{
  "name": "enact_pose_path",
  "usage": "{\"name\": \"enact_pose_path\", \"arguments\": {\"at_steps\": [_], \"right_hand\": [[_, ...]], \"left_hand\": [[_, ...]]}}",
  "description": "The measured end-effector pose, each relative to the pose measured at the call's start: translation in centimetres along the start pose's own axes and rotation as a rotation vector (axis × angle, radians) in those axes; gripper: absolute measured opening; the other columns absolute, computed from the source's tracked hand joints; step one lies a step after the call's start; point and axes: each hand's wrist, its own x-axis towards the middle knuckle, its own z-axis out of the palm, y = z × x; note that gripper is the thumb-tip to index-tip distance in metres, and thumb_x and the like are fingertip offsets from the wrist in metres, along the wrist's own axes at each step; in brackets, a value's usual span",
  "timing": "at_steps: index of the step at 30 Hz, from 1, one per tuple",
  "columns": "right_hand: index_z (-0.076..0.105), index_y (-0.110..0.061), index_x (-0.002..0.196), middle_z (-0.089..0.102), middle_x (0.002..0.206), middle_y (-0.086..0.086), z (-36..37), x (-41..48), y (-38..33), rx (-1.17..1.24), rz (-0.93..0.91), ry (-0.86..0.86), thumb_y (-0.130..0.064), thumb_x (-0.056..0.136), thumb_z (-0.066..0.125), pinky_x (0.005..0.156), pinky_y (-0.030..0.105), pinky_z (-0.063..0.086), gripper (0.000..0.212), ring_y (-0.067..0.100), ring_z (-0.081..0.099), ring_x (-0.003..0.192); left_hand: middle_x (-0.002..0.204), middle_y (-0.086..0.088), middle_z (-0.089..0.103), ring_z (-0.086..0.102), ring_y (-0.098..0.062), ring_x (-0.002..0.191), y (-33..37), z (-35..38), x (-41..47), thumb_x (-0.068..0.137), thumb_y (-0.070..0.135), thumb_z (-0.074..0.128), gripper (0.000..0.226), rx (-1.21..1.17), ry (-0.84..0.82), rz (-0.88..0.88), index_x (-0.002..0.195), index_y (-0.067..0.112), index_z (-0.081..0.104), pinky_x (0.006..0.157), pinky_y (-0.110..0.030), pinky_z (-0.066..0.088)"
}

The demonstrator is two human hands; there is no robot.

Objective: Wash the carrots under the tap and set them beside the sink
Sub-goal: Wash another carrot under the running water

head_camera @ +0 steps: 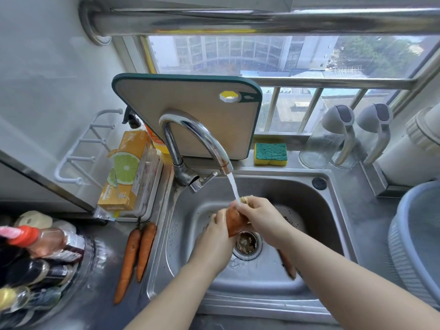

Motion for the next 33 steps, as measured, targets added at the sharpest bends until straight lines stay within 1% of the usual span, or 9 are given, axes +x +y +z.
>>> {"name": "enact_pose_path", "arguments": {"at_steps": [2, 5, 8, 12, 20, 25, 28, 31, 33], "right_hand": [[0.064, -0.002, 0.072, 0.052, 0.067, 0.010, 0.6, 0.5, 0.1, -0.048, -0.049, 0.116, -0.016, 0.088, 0.061, 0.070, 0.045, 0.053, 0.022, 0.022, 0.053, 0.068], [0.060, 0.014, 0.083, 0.050, 0.069, 0.013, 0.8, 1.0, 0.3, -0.016, -0.019, 0.193, -0.016, 0.088, 0.060, 0.066, 0.039, 0.047, 0.031, 0.022, 0.050, 0.068], [0.060, 0.004, 0.093, 0.052, 0.081, 0.015, 1.0, 0.4, 0.0, 0.149, 0.007, 0.003, -0.007, 0.093, 0.052, 0.075, 0.037, 0.050, 0.013, 0.023, 0.053, 0.076], [0.056, 0.002, 0.105, 0.058, 0.093, 0.017, 0.7, -0.4, 0.1, 0.345, -0.033, -0.195, 0.017, 0.089, 0.030, 0.095, 0.037, 0.049, 0.034, 0.023, 0.058, 0.089], [0.064, -0.007, 0.096, 0.069, 0.087, 0.006, -1.0, -0.8, 0.7, 0.515, 0.121, -0.240, 0.000, 0.094, 0.048, 0.079, 0.030, 0.055, 0.018, 0.015, 0.066, 0.080], [0.065, 0.000, 0.101, 0.069, 0.092, 0.013, -1.5, -0.8, 0.5, 0.389, 0.120, -0.164, -0.010, 0.089, 0.063, 0.083, 0.037, 0.058, 0.016, 0.021, 0.068, 0.084], [0.065, -0.005, 0.085, 0.068, 0.074, 0.007, -1.4, -1.1, -0.1, 0.058, 0.009, -0.024, -0.021, 0.084, 0.071, 0.074, 0.033, 0.060, 0.017, 0.014, 0.067, 0.068], [0.061, -0.012, 0.068, 0.065, 0.066, 0.004, -0.8, -0.6, -0.4, -0.176, -0.114, 0.200, -0.029, 0.081, 0.072, 0.066, 0.035, 0.060, 0.024, 0.017, 0.065, 0.063], [0.057, -0.014, 0.063, 0.062, 0.063, 0.002, -0.6, -0.2, -0.3, -0.163, -0.096, 0.288, -0.031, 0.079, 0.072, 0.065, 0.038, 0.055, 0.027, 0.019, 0.063, 0.064]], "left_hand": [[0.131, -0.003, 0.045, 0.052, -0.027, 0.115, 0.2, 0.1, 0.1, 0.094, 0.028, 0.050, 0.051, 0.077, 0.071, 0.008, 0.138, 0.021, 0.025, 0.087, -0.038, 0.045], [0.132, -0.003, 0.044, 0.051, -0.026, 0.117, 0.0, 0.1, 0.1, 0.094, 0.029, 0.049, 0.052, 0.203, 0.103, 0.038, 0.138, 0.019, 0.023, 0.090, -0.040, 0.045], [0.131, -0.005, 0.044, 0.051, -0.028, 0.117, -0.2, -0.5, 0.2, 0.094, 0.033, 0.050, 0.053, 0.156, 0.069, -0.016, 0.136, 0.016, 0.024, 0.089, -0.041, 0.046], [0.131, -0.011, 0.048, 0.052, -0.029, 0.117, -0.4, -1.2, 0.6, 0.092, 0.034, 0.054, 0.054, -0.011, 0.016, -0.079, 0.135, 0.014, 0.027, 0.089, -0.039, 0.046], [0.123, -0.010, 0.056, 0.058, -0.026, 0.106, 0.0, -1.1, 0.3, 0.091, 0.039, 0.055, 0.056, -0.119, -0.045, -0.082, 0.134, 0.017, 0.028, 0.084, -0.038, 0.050], [0.119, -0.006, 0.057, 0.059, -0.023, 0.101, 0.5, -1.3, 0.2, 0.091, 0.037, 0.055, 0.054, -0.093, -0.104, -0.054, 0.134, 0.018, 0.028, 0.073, -0.028, 0.042], [0.110, 0.000, 0.055, 0.057, -0.019, 0.092, 0.6, -1.5, 0.1, 0.089, 0.034, 0.057, 0.050, -0.111, -0.146, -0.050, 0.129, 0.019, 0.033, 0.069, -0.027, 0.042], [0.117, -0.004, 0.059, 0.060, -0.022, 0.099, 1.4, -1.3, 0.2, 0.087, 0.036, 0.058, 0.050, -0.156, -0.076, -0.044, 0.128, 0.020, 0.035, 0.078, -0.032, 0.049], [0.118, -0.004, 0.060, 0.059, -0.022, 0.104, 2.0, -1.2, 0.1, 0.087, 0.046, 0.057, 0.054, -0.175, -0.048, -0.044, 0.128, 0.019, 0.036, 0.082, -0.034, 0.049]]}}
